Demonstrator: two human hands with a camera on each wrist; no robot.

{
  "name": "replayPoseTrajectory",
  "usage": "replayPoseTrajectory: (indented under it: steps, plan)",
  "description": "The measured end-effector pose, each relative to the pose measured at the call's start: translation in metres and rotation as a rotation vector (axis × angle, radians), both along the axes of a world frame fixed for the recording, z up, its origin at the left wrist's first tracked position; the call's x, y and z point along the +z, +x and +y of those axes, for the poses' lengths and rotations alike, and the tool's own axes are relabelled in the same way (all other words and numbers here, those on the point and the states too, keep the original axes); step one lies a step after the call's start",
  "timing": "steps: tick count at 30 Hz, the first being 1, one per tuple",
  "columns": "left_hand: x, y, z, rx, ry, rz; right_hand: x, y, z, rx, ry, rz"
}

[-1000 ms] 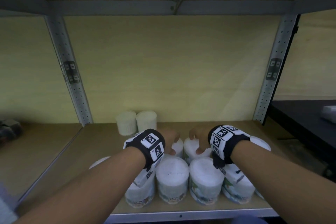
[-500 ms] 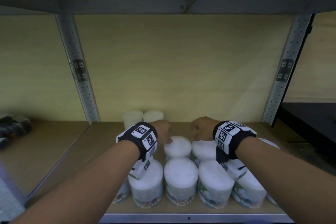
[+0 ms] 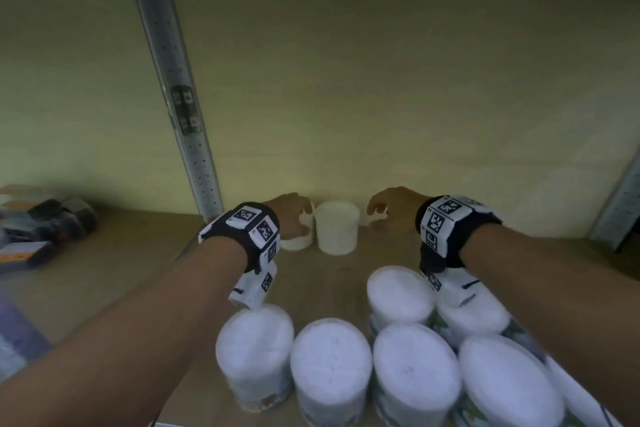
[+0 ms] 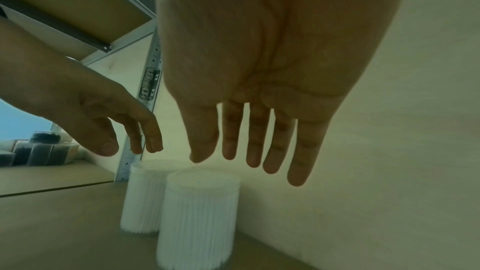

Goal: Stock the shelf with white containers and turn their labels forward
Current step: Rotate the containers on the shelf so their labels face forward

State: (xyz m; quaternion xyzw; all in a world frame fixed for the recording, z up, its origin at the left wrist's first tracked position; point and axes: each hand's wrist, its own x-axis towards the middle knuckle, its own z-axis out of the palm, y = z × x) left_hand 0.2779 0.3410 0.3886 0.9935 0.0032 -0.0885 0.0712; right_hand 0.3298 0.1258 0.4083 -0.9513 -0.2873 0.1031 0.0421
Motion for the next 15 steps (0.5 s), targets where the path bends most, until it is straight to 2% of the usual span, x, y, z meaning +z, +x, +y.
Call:
replayPoseTrajectory:
  steps: [8, 15]
  plan:
    - [-0.014, 0.041, 0.030, 0.051, -0.033, -0.023, -0.008, 0.042, 0.054, 0.043, -0.059, -0.034]
    - [-0.026, 0.056, 0.036, 0.062, -0.040, -0.021, -0.027, 0.057, 0.083, 0.054, -0.146, -0.018]
